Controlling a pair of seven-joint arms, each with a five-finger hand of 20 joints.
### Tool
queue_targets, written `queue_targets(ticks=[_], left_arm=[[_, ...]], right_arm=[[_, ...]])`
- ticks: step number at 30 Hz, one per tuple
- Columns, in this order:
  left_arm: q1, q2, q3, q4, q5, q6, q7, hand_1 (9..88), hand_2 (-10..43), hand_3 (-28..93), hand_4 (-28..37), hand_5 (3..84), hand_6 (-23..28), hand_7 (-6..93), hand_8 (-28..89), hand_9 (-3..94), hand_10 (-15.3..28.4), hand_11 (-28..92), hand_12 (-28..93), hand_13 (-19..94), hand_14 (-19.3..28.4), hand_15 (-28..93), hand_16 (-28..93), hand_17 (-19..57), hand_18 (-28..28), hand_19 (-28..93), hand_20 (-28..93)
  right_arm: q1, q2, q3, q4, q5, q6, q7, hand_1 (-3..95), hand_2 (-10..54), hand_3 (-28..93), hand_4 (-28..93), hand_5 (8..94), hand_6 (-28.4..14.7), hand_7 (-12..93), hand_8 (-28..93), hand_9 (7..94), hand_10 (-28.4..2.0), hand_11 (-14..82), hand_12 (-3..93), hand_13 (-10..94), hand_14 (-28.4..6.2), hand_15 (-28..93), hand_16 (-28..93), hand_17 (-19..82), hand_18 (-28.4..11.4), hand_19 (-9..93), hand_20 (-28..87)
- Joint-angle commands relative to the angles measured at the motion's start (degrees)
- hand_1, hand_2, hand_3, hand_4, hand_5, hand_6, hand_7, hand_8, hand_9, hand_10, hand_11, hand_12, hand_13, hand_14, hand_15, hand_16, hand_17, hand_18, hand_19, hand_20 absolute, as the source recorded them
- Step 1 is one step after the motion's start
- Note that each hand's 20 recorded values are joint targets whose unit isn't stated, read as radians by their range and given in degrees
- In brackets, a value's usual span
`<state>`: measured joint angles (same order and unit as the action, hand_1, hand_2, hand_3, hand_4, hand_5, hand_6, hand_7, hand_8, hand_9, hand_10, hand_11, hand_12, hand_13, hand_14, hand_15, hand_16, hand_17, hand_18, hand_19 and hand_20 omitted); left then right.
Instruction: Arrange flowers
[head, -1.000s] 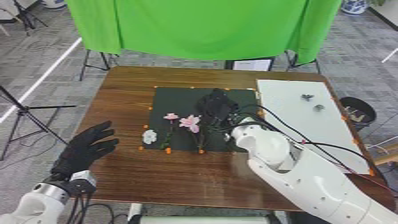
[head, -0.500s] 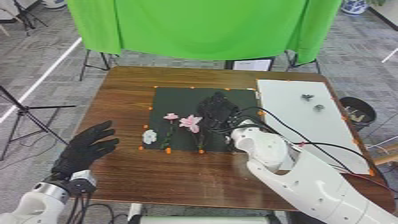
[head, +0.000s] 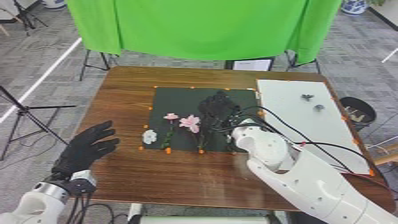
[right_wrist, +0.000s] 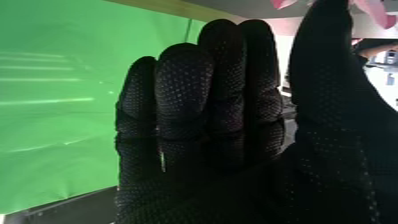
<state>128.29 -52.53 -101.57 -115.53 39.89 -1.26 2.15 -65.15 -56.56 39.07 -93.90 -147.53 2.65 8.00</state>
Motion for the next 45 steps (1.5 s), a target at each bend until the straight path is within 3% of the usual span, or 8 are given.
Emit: queue_targets(ticks=[1,13,18,20,23,26,34,45], left_arm=[[0.7,-0.27,-0.14,-0.02,0.28,-0.48,-0.15,26.1,-2.1,72,-28.3,30.6,5.9,22.2,-12,25.5,13.4,29,15,23,18.2,43,-5,-7.7,22.3,47,5],[1.4,-0.75,-0.65,-0.46,0.22,0.14,0.19,26.0,-2.1,72,-28.3,30.6,5.9,22.3,-12,25.5,13.4,29,14,23,18.1,43,-5,-7.6,22.2,47,5],[1.9,-0.73,-0.88,-0.62,0.07,0.54,0.53,26.0,-2.1,72,-28.3,30.6,5.9,22.4,-12,25.5,13.4,29,14,23,18.1,43,-5,-7.6,22.3,47,5],[2.2,-0.82,-1.00,-0.79,0.03,0.66,0.67,26.0,-2.1,72,-28.3,30.6,5.9,22.3,-12,25.5,13.4,29,14,23,18.1,43,-5,-7.6,22.3,47,6],[2.1,-0.77,-0.94,-0.75,0.09,0.55,0.80,26.0,-2.1,72,-28.3,30.6,5.9,22.3,-12,25.5,13.4,29,14,23,18.1,43,-5,-7.6,22.3,47,6],[2.3,-0.28,-0.73,-0.76,-0.34,0.98,1.11,26.0,-2.1,72,-28.2,30.6,5.9,22.3,-12,25.5,13.4,29,14,23,18.1,43,-5,-7.6,22.3,47,6],[2.8,-0.54,-0.94,-0.86,-0.30,0.80,1.01,26.0,-2.1,72,-28.2,30.6,5.9,22.4,-12,25.5,13.4,29,14,23,18.2,43,-5,-7.6,22.2,47,5],[2.2,0.29,-0.71,-0.66,-0.42,0.51,0.35,26.0,-2.2,72,-28.3,30.6,5.9,22.4,-12,25.5,13.4,29,14,23,18.1,43,-5,-7.7,22.3,47,6]], right_arm=[[-0.1,-0.2,1.5,-1.0,0.3,-0.4,-0.8,32.3,-9.5,79,-28,58.5,4.4,51,0,71.9,-7.3,42.7,29.6,66,-5.1,69,28,24,-16.2,71,43],[-0.6,5.2,11.4,-4.7,7.4,-1.0,4.6,25.5,-9.4,86,-28,56.0,3.2,47,-20,65.4,-8.5,42.9,29.7,61,-6.9,71,28,23,-17.0,71,43],[-0.3,9.1,15.7,-2.6,7.1,-9.1,11.0,26.3,-9.5,90,-28,40.3,0.4,47,-21,47.8,-11.4,38.4,26.1,50,-8.2,70,23,19,-17.3,70,42],[0.4,9.7,17.4,-1.0,8.6,-15.1,14.0,26.1,-9.5,90,-28,32.7,-1.0,44,-20,40.1,-11.8,32.2,23.9,44,-8.5,65,19,16,-17.7,67,41],[0.5,11.1,18.8,2.6,10.6,-15.4,17.7,25.4,-9.3,90,-28,24.3,-3.5,37,-17,29.3,-12.8,21.3,22.9,35,-9.3,50,15,12,-17.9,61,36],[-0.6,12.3,20.4,4.4,10.0,-16.0,19.4,24.8,-9.4,89,-28,19.6,-5.5,32,-13,24.2,-14.3,14.6,24.6,31,-10.1,38,18,10,-18.1,59,34],[-4.0,13.5,24.8,4.6,11.7,-21.8,20.4,25.3,-9.5,89,-28,19.9,-5.3,30,-13,25.8,-14.0,12.3,23.5,30,-11.2,29,21,10,-18.3,57,32],[-5.3,13.8,25.3,7.8,10.8,-21.0,23.0,25.7,-9.5,90,-28,28.1,-3.2,34,-16,38.3,-12.5,19.2,21.4,38,-9.5,33,23,11,-18.6,59,34]])
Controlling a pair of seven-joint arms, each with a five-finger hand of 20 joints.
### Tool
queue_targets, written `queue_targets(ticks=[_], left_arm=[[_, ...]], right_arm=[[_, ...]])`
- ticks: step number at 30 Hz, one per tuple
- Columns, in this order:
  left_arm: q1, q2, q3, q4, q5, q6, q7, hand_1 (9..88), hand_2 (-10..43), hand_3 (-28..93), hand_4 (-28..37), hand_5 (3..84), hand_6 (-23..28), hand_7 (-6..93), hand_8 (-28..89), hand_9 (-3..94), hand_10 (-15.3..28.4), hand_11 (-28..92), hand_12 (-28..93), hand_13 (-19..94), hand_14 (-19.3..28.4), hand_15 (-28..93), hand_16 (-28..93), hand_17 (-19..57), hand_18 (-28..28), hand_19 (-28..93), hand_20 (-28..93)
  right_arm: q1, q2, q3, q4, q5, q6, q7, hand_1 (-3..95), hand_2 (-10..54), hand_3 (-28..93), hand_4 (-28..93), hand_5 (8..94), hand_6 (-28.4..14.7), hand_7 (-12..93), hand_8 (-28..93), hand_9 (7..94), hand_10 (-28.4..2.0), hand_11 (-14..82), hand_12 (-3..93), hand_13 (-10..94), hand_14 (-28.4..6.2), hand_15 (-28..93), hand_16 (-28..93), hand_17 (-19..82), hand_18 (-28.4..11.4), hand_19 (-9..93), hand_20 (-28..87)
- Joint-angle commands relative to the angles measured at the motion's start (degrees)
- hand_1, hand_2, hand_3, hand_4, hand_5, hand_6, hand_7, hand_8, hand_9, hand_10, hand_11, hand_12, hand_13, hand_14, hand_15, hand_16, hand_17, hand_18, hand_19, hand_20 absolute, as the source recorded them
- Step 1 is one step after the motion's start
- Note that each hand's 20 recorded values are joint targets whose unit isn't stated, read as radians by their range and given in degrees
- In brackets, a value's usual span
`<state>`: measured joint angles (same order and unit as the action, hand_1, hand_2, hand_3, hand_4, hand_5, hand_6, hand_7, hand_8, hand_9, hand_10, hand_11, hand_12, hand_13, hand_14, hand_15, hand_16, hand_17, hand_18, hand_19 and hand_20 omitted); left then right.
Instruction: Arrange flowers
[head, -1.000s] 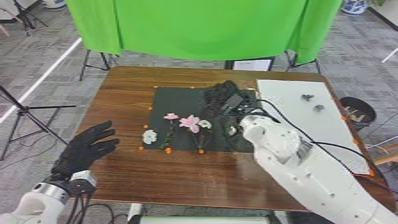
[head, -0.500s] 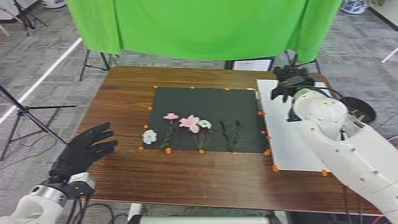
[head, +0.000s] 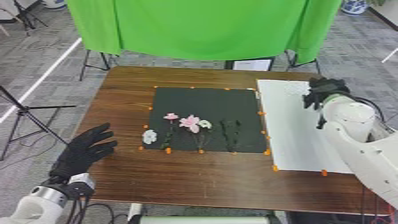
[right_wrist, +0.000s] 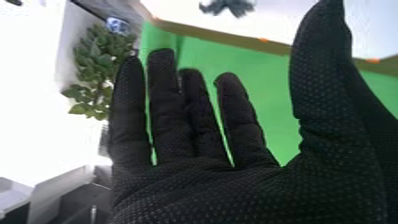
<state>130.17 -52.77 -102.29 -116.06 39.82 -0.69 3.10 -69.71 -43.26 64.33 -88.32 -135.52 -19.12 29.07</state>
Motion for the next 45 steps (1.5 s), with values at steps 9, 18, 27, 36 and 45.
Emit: queue_targets(ticks=[9,18,27,36,45], left_arm=[[-0.2,0.43,0.24,0.17,-0.10,-0.64,-1.10,26.0,-2.1,72,-28.3,30.6,5.9,22.4,-12,25.6,13.4,29,14,23,18.1,43,-5,-7.6,22.2,47,5],[-0.2,0.54,0.33,0.28,-0.08,-0.87,-1.26,26.0,-2.0,72,-28.3,30.6,6.0,22.5,-12,25.5,13.3,29,14,23,18.1,43,-5,-7.7,22.3,47,6],[-0.5,0.54,0.51,0.39,-0.07,-0.96,-1.32,26.0,-2.0,72,-28.3,30.6,6.0,22.4,-12,25.5,13.3,29,14,23,18.1,43,-5,-7.7,22.3,47,6],[0.1,-0.83,-0.20,-0.09,0.49,-0.85,-1.47,26.0,-2.1,72,-28.2,30.6,6.0,22.3,-12,25.5,13.4,29,14,23,18.1,43,-5,-7.7,22.3,47,6],[0.0,-0.88,0.01,-0.12,0.28,-0.41,-0.99,26.0,-2.1,72,-28.3,30.6,5.9,22.3,-12,25.6,13.4,29,14,23,18.1,43,-5,-7.7,22.3,47,6]], right_arm=[[-0.7,0.2,0.6,4.9,2.3,1.3,4.5,26.0,-9.5,90,-28,32.0,-3.5,36,-17,43.6,-12.5,22.6,20.2,43,-8.2,40,21,13,-18.4,61,35],[-1.5,0.5,0.6,6.5,1.8,5.4,-0.2,28.0,-9.5,90,-28,34.4,-2.0,39,-18,47.2,-10.2,24.9,19.8,47,-6.6,46,19,14,-18.6,63,35],[-1.2,0.3,-1.2,7.6,-0.2,10.0,-2.2,39.1,-8.4,85,-28,52.0,3.5,47,-9,71.6,-5.7,22.2,30.3,64,-3.5,53,27,21,-16.6,66,37],[-2.7,0.4,-0.6,5.6,-0.7,13.5,-3.9,47.3,-8.3,82,-28,64.6,4.9,53,-1,86.4,-4.2,18.3,45.2,74,-3.1,59,31,26,-15.5,69,38],[-2.3,-2.2,-1.7,-4.5,-2.2,17.7,-10.9,47.3,-8.9,83,-28,65.7,4.7,52,0,87.2,-4.2,17.6,46.3,74,-3.0,59,32,26,-15.5,69,39]])
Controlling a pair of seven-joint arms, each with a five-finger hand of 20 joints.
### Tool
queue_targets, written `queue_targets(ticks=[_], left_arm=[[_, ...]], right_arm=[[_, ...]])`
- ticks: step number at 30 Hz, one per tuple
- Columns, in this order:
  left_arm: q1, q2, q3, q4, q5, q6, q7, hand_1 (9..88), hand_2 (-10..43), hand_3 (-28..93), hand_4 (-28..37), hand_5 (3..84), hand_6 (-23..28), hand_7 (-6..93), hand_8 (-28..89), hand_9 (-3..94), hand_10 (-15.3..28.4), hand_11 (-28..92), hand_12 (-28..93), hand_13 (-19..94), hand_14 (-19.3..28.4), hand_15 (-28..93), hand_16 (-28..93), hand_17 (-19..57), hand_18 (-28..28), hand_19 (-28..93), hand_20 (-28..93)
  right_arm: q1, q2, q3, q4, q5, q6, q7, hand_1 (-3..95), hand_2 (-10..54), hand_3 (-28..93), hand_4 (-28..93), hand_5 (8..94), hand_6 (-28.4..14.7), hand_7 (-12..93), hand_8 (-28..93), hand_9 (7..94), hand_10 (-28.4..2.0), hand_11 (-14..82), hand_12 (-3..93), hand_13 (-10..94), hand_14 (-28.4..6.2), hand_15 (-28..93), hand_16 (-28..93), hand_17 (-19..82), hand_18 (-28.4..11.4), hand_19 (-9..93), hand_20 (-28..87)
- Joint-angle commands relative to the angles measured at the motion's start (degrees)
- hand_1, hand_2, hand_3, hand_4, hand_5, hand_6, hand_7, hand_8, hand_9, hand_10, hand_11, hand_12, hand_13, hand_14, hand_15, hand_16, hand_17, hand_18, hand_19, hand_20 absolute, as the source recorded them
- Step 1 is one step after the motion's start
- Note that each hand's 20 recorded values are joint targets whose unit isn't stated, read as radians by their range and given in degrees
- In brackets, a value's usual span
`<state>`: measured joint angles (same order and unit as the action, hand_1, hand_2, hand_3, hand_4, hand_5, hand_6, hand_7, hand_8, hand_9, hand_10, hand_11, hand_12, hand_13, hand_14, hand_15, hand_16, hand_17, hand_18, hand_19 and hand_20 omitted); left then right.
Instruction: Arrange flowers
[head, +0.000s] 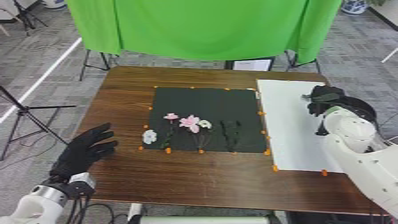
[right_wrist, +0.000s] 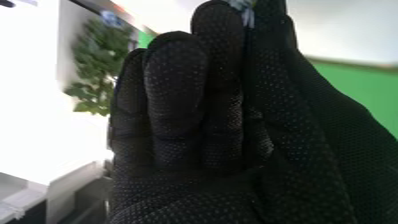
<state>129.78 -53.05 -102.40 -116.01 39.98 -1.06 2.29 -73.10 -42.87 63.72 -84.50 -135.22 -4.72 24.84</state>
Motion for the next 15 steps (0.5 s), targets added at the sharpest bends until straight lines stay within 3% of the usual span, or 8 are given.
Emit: queue_targets(ticks=[1,6,15], left_arm=[[0.1,-0.46,0.39,-0.14,0.17,-0.14,-0.01,26.0,-2.1,72,-28.3,30.6,5.9,22.3,-12,25.5,13.4,29,14,23,18.1,43,-5,-7.7,22.3,47,6],[0.3,-0.75,0.48,-0.20,0.28,-0.01,-0.10,26.0,-2.0,72,-28.3,30.6,6.0,22.3,-12,25.5,13.5,29,14,23,18.0,43,-5,-7.6,22.2,47,5],[0.1,-0.73,0.52,-0.23,0.22,0.17,-0.14,26.0,-2.0,72,-28.3,30.6,6.0,22.3,-12,25.5,13.4,29,14,23,18.1,43,-5,-7.7,22.3,47,6]], right_arm=[[0.2,-2.7,-1.1,-10.5,-4.3,3.9,-7.0,47.3,-8.9,83,-28,65.7,4.7,52,0,87.1,-4.2,17.6,46.4,74,-3.1,59,32,26,-15.5,69,39],[2.1,-6.2,-5.7,-14.4,-4.8,3.3,-8.7,46.9,-9.1,84,-28,65.8,4.8,52,0,87.2,-4.2,17.3,46.5,74,-3.2,59,32,26,-15.6,69,39],[4.8,-7.7,-12.7,-14.2,-6.0,1.5,-14.7,46.7,-9.3,84,-28,65.7,4.7,52,1,87.3,-4.4,16.9,46.8,73,-3.1,58,33,26,-15.5,69,39]])
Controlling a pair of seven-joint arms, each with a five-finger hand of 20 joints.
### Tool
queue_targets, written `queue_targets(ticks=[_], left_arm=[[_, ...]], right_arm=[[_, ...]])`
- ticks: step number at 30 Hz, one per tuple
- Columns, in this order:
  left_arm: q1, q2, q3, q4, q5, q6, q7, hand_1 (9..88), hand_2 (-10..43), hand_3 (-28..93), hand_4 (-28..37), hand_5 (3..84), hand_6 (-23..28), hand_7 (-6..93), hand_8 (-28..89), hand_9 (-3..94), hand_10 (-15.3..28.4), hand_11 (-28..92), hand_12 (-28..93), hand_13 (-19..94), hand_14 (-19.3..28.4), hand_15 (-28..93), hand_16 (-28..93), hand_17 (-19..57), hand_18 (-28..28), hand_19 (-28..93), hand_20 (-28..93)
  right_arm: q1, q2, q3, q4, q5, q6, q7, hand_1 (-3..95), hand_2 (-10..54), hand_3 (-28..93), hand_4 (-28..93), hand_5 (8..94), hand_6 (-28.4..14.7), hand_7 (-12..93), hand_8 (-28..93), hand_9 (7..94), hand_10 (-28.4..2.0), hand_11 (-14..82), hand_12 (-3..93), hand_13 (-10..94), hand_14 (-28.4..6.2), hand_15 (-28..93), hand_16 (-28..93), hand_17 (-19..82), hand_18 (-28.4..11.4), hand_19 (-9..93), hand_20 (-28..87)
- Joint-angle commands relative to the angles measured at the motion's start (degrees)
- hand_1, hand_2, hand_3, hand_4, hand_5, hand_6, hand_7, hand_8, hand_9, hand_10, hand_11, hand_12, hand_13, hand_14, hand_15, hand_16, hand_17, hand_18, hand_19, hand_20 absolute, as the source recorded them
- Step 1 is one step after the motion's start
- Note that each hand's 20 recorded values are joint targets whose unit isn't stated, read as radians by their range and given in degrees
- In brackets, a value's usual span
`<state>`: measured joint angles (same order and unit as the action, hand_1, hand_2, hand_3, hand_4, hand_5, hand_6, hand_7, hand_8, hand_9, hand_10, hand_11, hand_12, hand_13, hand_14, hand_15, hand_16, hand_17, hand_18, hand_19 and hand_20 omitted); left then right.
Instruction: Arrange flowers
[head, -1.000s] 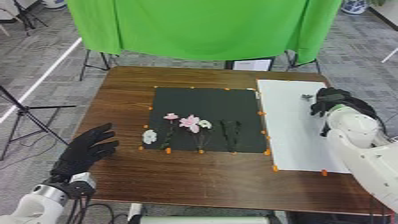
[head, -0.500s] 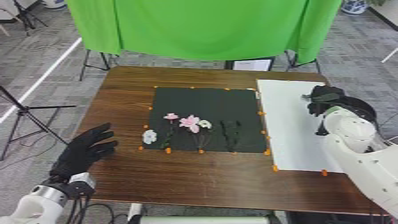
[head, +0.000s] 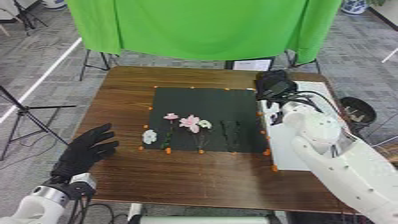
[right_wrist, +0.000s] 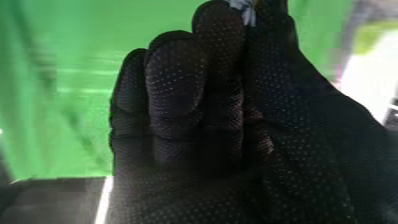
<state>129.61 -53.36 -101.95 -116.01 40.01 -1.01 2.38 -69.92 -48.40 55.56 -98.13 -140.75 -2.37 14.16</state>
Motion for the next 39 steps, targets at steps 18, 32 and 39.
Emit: queue_targets(ticks=[18,32,39], left_arm=[[-0.7,-0.02,0.70,0.44,0.41,-0.70,-0.51,25.9,-2.1,72,-28.3,30.6,6.0,22.4,-12,25.5,13.3,29,14,23,18.1,43,-5,-7.6,22.2,47,5],[-0.8,0.40,0.75,0.67,0.46,-1.16,-0.68,26.0,-2.1,72,-28.3,30.6,6.0,22.3,-12,25.6,13.5,29,14,23,18.2,43,-5,-7.6,22.2,47,6],[-0.1,-0.04,0.46,0.30,0.46,-0.69,-0.27,26.1,-2.0,72,-28.3,30.6,5.9,22.3,-12,25.5,13.5,29,14,23,18.1,43,-5,-7.7,22.2,47,5]], right_arm=[[2.6,-4.3,-7.9,3.3,-2.2,-1.1,-2.9,40.9,-9.5,80,-28,62.9,4.5,52,1,82.5,-5.0,24.2,40.7,71,-4.0,62,27,25,-15.4,69,39],[2.1,-3.4,-8.0,3.3,-4.1,-2.1,-1.6,35.4,-9.5,78,-28,59.2,4.3,51,0,75.7,-6.3,33.7,30.8,67,-4.5,63,26,23,-16.0,68,40],[2.1,-2.6,-4.4,2.4,-2.5,-0.7,0.7,31.1,-9.5,80,-28,58.9,4.4,49,0,73.7,-6.9,36.2,27.2,66,-5.0,64,26,22,-16.2,68,40]])
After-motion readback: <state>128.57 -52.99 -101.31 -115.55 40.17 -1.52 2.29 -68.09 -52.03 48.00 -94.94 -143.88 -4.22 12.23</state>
